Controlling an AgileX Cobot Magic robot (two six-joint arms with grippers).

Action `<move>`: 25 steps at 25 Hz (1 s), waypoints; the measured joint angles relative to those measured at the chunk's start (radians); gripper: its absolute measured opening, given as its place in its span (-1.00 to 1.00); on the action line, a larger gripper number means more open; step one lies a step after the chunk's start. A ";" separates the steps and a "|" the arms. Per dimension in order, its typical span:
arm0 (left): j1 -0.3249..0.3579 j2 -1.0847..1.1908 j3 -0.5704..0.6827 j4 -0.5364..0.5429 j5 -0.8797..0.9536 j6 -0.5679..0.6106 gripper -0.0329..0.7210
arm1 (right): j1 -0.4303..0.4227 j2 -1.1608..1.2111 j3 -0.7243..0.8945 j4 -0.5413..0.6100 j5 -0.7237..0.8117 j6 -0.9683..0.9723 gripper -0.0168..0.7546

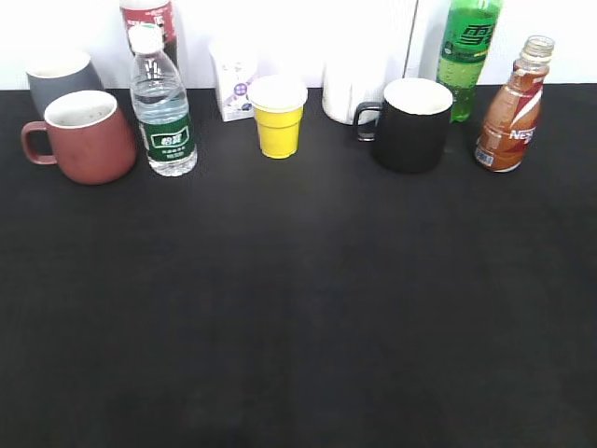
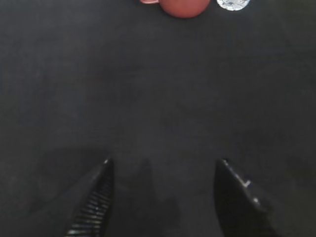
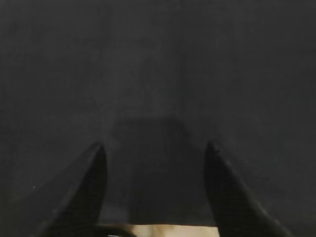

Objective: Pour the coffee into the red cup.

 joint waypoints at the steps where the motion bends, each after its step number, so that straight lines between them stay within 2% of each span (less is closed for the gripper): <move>1: 0.009 -0.018 0.000 0.000 -0.001 0.000 0.34 | -0.018 -0.009 0.000 0.001 0.000 0.000 0.30; 4: 0.040 -0.122 0.000 0.000 -0.001 0.000 0.33 | -0.068 -0.114 0.000 0.002 -0.001 0.001 0.30; 8: 0.048 -0.176 0.000 0.000 -0.001 0.000 0.32 | -0.070 -0.222 0.001 0.005 -0.001 0.000 0.30; 15: 0.048 -0.176 0.002 0.000 -0.001 0.000 0.23 | -0.070 -0.223 0.001 0.006 -0.001 0.001 0.29; 19: 0.048 -0.176 0.002 0.000 -0.001 0.000 0.09 | -0.070 -0.223 0.001 0.008 -0.001 0.000 0.29; 25: 0.048 -0.176 0.002 0.000 -0.001 0.000 -0.26 | -0.070 -0.223 0.001 0.008 -0.001 0.001 0.29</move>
